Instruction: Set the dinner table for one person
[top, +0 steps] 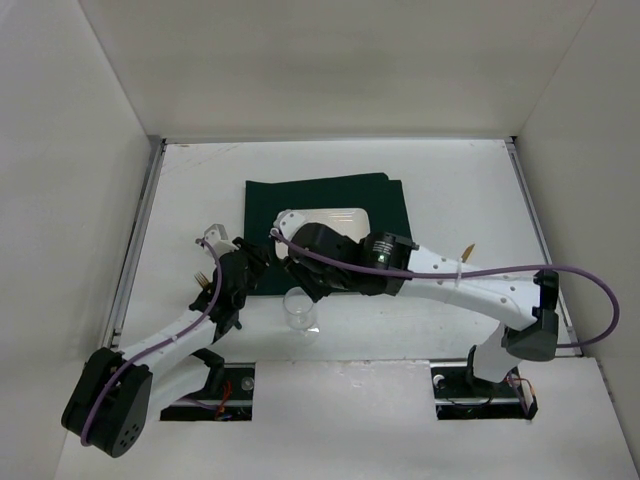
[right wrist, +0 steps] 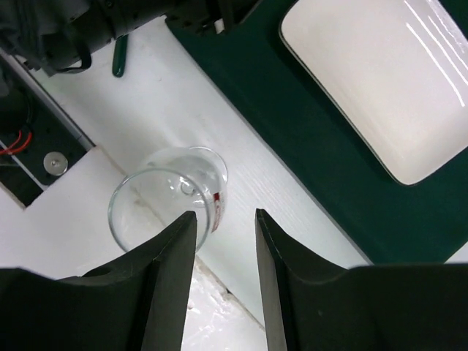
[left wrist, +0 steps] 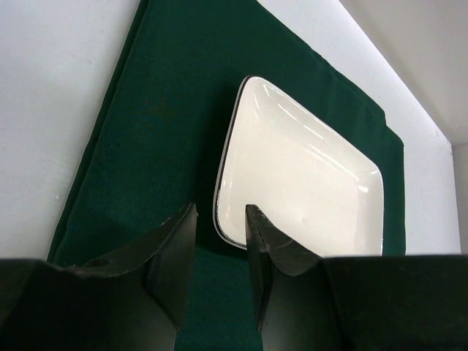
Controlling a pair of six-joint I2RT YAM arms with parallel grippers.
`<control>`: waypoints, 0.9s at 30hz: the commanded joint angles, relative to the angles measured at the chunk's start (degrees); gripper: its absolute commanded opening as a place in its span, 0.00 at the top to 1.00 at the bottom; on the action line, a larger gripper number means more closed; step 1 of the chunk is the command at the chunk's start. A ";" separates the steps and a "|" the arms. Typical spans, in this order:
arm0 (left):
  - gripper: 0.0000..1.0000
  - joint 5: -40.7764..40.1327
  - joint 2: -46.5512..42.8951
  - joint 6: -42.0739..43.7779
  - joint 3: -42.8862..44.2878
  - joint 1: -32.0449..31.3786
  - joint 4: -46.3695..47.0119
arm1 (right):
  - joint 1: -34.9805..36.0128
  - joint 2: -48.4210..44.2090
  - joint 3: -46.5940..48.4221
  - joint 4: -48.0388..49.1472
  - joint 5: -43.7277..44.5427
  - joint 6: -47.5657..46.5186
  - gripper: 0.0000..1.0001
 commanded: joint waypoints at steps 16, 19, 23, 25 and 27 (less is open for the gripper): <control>0.69 -0.01 -0.95 -0.61 -0.51 -0.06 4.01 | 1.73 3.20 2.35 0.72 -0.52 -0.38 0.60; 0.69 -0.01 -0.95 -0.61 -0.60 -0.15 4.01 | 1.73 3.99 2.26 0.72 -0.96 -0.38 0.63; 0.69 -0.01 -1.12 -0.96 -0.69 -0.15 4.01 | 1.73 4.61 1.82 0.72 -0.96 -0.38 0.65; 0.69 -0.01 -1.03 -0.96 -0.69 -0.15 4.01 | 1.73 4.78 1.56 0.81 -0.96 -0.38 0.65; 0.69 0.17 -0.95 -1.05 -0.69 -0.15 4.01 | 1.73 4.87 1.12 0.81 -1.05 -0.38 0.65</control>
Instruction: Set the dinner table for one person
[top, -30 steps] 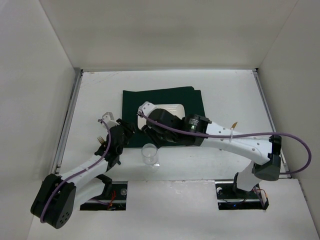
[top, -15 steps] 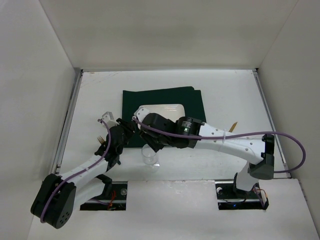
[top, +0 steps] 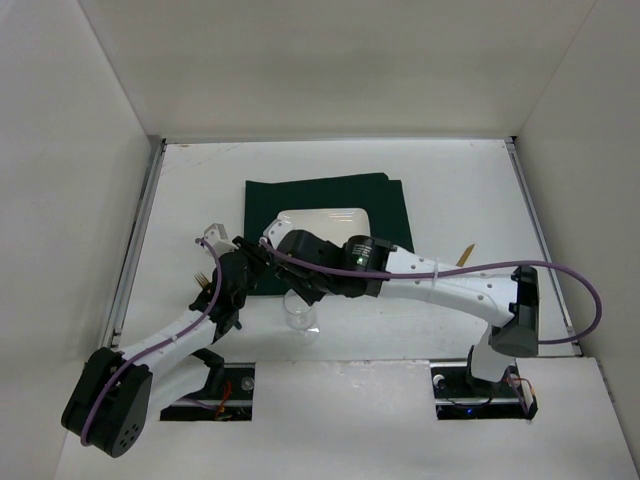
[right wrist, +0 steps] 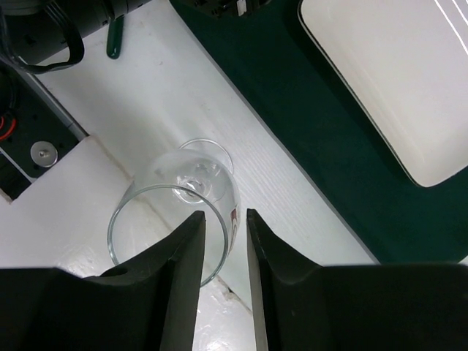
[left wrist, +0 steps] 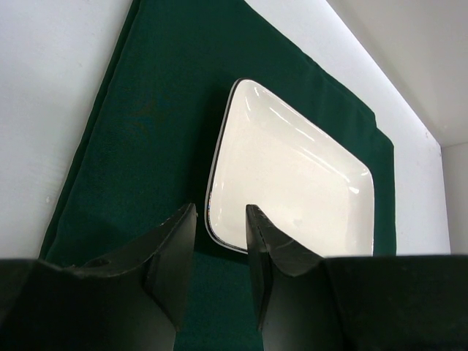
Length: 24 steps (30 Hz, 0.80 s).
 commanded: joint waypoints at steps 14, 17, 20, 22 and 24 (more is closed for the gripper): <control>0.69 0.26 -0.99 -0.85 -0.86 0.22 2.98 | 0.59 0.48 -0.68 1.38 -0.32 -0.01 0.80; 0.69 0.26 -1.08 -0.85 -0.86 0.31 2.98 | 0.59 0.57 -0.76 1.38 -0.32 -0.09 0.81; 0.68 0.26 -0.73 -0.94 -0.86 0.31 2.98 | 0.59 0.40 -0.59 1.46 0.03 -0.09 0.84; 0.68 0.26 -0.64 -0.94 -0.86 0.22 2.98 | 0.59 0.05 -0.06 1.46 0.47 -0.01 0.86; 0.68 0.34 -0.81 -1.03 -0.86 0.22 2.98 | 0.59 -0.39 0.73 1.29 0.55 0.17 0.87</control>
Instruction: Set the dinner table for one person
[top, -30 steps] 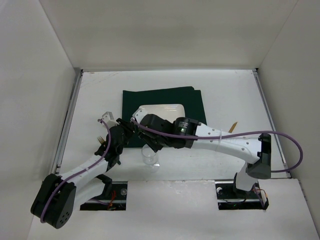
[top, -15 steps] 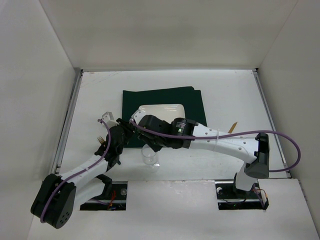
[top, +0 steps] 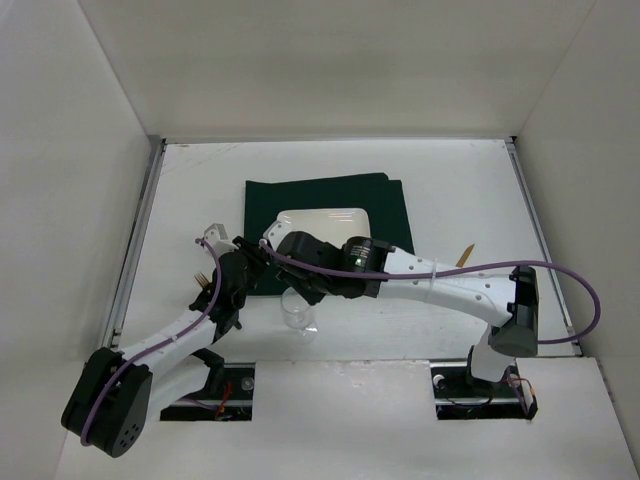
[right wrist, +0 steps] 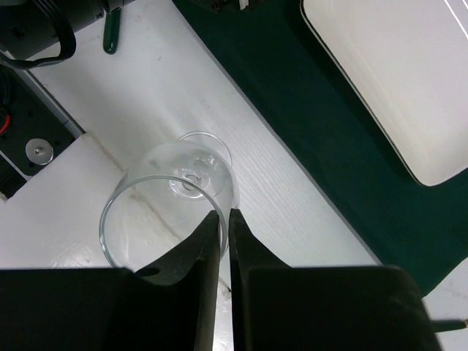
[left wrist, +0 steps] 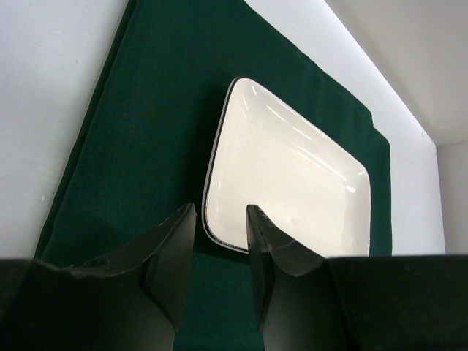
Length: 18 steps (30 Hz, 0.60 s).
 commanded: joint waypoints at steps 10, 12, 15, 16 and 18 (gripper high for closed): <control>0.68 -0.07 -1.34 -0.59 -0.99 0.40 2.90 | -0.37 -5.72 1.32 1.62 1.28 1.31 0.90; 0.68 -0.07 -1.34 -0.59 -0.99 0.48 2.90 | -1.95 -7.74 0.27 2.41 1.37 1.75 0.90; 0.68 -0.07 -1.43 -0.59 -0.99 0.49 2.90 | -4.41 -10.73 -1.57 3.37 1.37 2.28 0.90; 0.68 -0.07 -1.34 -0.59 -0.99 0.49 2.90 | -5.38 -11.70 -2.28 3.64 1.63 2.37 0.90; 0.68 -0.07 -1.34 -0.59 -0.99 0.49 2.90 | -7.66 -13.46 -3.86 4.25 2.50 2.37 0.91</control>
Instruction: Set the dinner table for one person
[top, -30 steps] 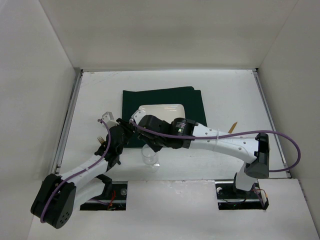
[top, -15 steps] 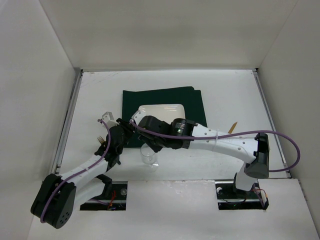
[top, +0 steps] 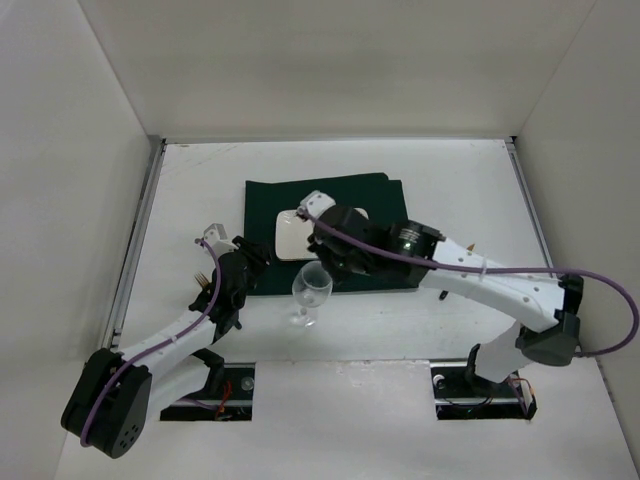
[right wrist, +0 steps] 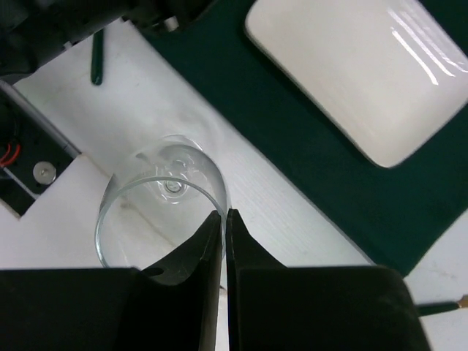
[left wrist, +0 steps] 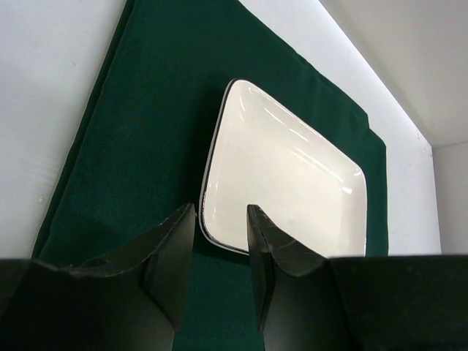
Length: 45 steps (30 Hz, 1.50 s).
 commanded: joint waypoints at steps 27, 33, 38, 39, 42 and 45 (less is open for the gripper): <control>0.67 0.43 1.47 -1.05 -1.10 -0.24 4.39 | -48.52 9.19 12.36 15.62 2.77 -4.41 0.92; 0.67 0.79 2.61 -1.40 -1.10 0.02 5.01 | -48.26 15.18 16.68 14.12 7.08 -7.40 0.91; 0.67 0.79 3.49 -1.49 -0.93 0.02 5.27 | -48.26 16.94 17.83 13.07 7.34 -7.76 0.91; 0.67 0.79 3.49 -1.49 -1.02 0.02 5.36 | -48.26 16.94 17.83 12.98 7.26 -7.76 0.91; 0.67 0.87 3.67 -1.67 -1.02 0.02 5.53 | -48.00 17.11 17.48 12.54 6.82 -7.84 0.91; 0.67 1.05 4.28 -1.76 -0.84 0.02 5.53 | -47.91 17.64 17.39 12.63 5.50 -7.93 0.91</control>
